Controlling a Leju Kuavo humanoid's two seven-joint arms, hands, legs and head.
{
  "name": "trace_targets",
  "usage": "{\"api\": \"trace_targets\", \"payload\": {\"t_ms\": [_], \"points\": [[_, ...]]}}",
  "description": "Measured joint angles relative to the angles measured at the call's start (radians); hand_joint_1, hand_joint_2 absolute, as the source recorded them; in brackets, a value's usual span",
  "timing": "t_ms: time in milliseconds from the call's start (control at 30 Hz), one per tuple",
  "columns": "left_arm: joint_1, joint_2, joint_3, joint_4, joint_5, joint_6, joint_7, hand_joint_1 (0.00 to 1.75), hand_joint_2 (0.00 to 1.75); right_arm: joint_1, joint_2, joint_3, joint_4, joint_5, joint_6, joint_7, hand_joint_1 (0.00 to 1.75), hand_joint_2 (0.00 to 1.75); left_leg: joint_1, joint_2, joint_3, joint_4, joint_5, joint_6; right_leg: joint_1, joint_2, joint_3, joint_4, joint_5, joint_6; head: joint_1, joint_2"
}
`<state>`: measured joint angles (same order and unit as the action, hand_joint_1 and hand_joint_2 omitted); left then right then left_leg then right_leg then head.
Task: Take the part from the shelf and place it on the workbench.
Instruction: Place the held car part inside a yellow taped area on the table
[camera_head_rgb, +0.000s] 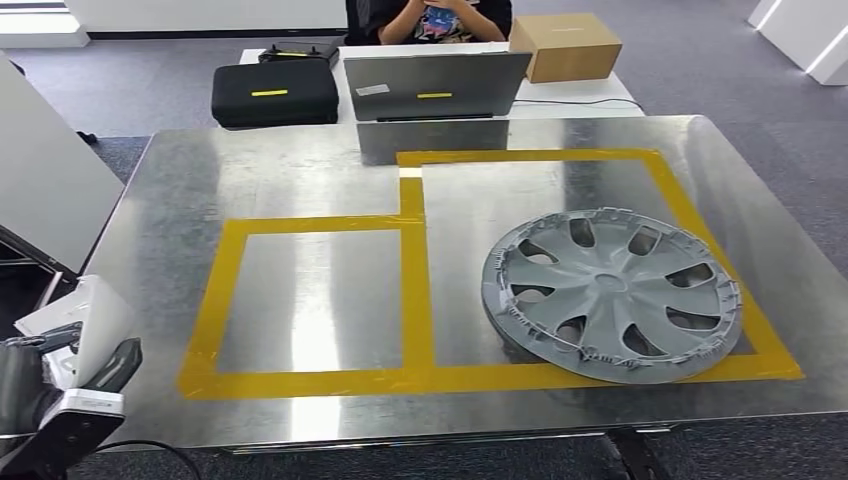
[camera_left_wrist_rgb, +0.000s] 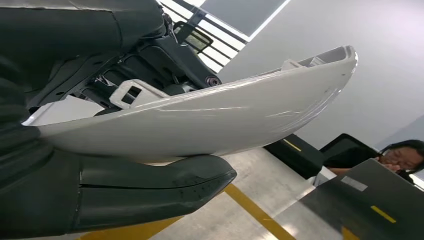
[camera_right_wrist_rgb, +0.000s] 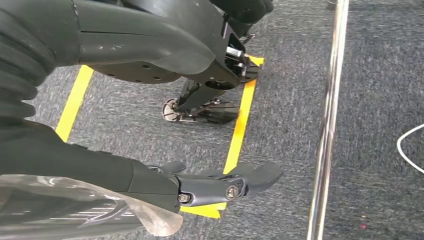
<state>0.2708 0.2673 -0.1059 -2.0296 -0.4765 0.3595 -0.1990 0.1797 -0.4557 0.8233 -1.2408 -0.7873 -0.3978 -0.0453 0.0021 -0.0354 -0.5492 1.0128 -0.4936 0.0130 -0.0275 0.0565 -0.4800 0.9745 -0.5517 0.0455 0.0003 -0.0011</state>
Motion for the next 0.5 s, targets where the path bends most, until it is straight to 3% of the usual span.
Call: {"api": "trace_targets", "payload": {"t_ms": [133,233,367,500], "points": [[-0.022,0.014,0.004,0.036,-0.009,-0.019,0.008,1.75,1.75,-0.005,0.002,0.003,0.024,0.008,0.015,-0.002,0.0,1.75,0.0,0.0,0.0,0.0,0.0,-0.001,0.0,0.0,0.004,0.0,0.001,0.0,0.0,0.0],[-0.066,0.029,0.003,0.067,-0.052,-0.075,0.062,1.75,1.75,-0.014,0.007,0.004,0.036,0.033,0.034,0.011,0.0,1.75,0.0,0.0,0.0,0.0,0.001,-0.001,0.0,0.0,0.001,0.0,0.001,0.0,0.0,0.0],[-0.206,0.061,-0.012,0.172,-0.16,-0.194,0.152,1.75,1.75,-0.035,0.026,0.002,0.064,0.097,0.09,0.044,0.0,1.75,0.001,0.0,0.0,0.0,0.003,-0.004,0.0,0.001,-0.003,0.001,0.002,0.0,0.0,0.0],[-0.368,0.08,-0.072,0.305,-0.259,-0.286,0.188,1.75,1.75,-0.051,0.056,-0.018,0.107,0.169,0.152,0.072,0.0,1.75,0.002,0.001,-0.002,0.0,0.007,-0.006,0.001,0.003,-0.001,0.002,0.007,0.001,0.0,0.0]]}}
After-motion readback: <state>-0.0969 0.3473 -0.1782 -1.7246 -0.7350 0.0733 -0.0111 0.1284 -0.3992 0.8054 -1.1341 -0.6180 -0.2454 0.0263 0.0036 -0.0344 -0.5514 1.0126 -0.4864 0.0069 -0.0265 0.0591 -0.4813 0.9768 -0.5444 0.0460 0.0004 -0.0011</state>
